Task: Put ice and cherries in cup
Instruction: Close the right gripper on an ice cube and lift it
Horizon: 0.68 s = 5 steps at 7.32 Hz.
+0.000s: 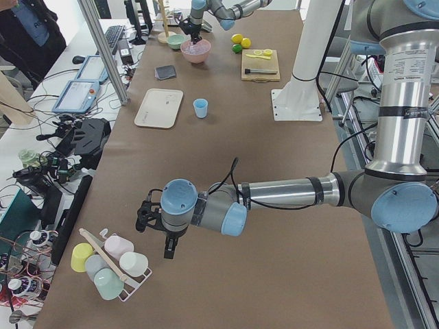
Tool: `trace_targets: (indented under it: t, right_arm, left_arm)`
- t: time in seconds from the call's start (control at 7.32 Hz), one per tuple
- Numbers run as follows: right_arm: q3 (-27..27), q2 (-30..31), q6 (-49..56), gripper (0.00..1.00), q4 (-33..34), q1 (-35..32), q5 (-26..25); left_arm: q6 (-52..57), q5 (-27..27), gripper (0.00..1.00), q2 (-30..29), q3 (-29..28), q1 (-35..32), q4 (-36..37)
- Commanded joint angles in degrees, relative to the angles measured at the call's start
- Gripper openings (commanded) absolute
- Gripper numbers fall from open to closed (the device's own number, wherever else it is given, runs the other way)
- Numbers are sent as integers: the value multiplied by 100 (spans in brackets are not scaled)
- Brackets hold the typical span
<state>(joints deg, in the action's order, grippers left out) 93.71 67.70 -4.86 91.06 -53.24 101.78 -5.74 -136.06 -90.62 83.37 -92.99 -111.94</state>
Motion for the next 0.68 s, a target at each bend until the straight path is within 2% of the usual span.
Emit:
trace_targets:
  t: [0.0,0.14,0.41,0.55]
  right_arm:
    - [-99,-19,-6,66,-1,190,-288]
    - [-108,-37,-6,66,-1,252,-394]
    - [-178,-29,38,52,-1,253,-395]
    - [-187,-29,351,49,-1,244,-430]
  left_arm:
    - [-6,0,98,0,-5,0,-38]
    - [-6,0,98,0,-5,0,-38]
    - [-6,0,98,0,4,0,-38]
    - [-6,0,98,0,12,0,-38]
